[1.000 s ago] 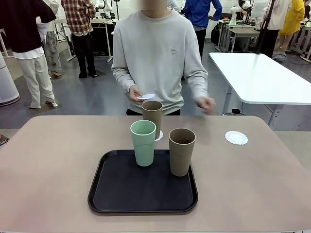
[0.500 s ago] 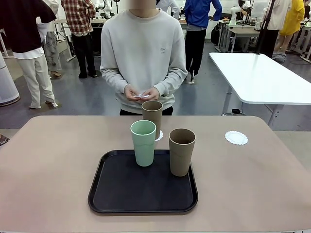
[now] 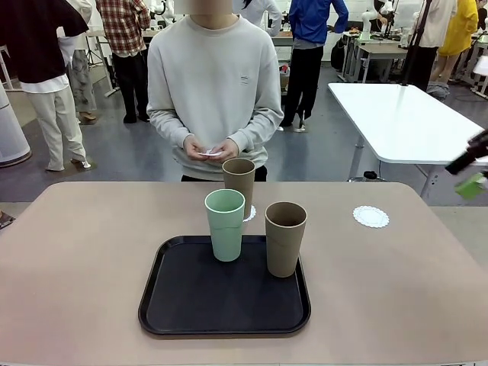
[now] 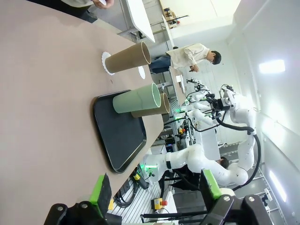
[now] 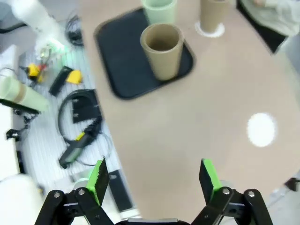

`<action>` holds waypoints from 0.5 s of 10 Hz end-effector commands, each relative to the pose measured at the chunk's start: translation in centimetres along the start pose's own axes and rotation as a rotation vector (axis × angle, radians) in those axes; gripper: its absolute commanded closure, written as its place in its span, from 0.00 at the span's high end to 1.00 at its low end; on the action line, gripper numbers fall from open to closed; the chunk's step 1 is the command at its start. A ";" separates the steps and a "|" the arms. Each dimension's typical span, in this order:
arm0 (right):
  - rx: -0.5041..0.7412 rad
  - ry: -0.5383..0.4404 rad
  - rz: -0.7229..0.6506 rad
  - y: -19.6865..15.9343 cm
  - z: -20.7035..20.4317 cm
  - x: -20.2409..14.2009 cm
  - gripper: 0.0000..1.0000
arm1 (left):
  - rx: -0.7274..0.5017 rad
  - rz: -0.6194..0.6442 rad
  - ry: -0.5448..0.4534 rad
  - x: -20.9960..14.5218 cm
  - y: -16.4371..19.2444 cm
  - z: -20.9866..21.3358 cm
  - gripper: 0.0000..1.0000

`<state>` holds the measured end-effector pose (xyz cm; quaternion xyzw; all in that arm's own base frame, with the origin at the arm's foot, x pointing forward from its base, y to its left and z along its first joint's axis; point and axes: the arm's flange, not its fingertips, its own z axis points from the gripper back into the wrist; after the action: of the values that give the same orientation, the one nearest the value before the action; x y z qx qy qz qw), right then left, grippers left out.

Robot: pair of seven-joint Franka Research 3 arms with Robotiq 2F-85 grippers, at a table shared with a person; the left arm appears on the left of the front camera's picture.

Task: Place coasters on the table and set cups on them.
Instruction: Take one Reusable plastic cup from the Flat Tray and place it on a coaster set by the human.

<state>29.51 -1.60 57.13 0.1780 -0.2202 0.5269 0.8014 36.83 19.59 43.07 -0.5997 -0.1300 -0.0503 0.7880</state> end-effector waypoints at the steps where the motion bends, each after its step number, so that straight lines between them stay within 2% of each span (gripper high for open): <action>1: -0.173 0.054 0.059 0.2 -3.3 1.5 1.00 | -0.004 -0.003 -0.005 0.0 -0.1 0.2 1.00; 3: -0.141 0.027 0.118 0.5 -6.1 2.2 1.00 | -0.004 -0.003 -0.005 0.0 -0.1 0.2 1.00; 5: -0.030 0.034 0.053 0.5 -7.6 0.9 1.00 | -0.004 -0.003 -0.005 0.0 -0.1 0.2 1.00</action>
<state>31.04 3.96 52.48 0.1184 -0.2381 0.5613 0.7837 36.82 19.60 43.06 -0.5997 -0.1300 -0.0500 0.7880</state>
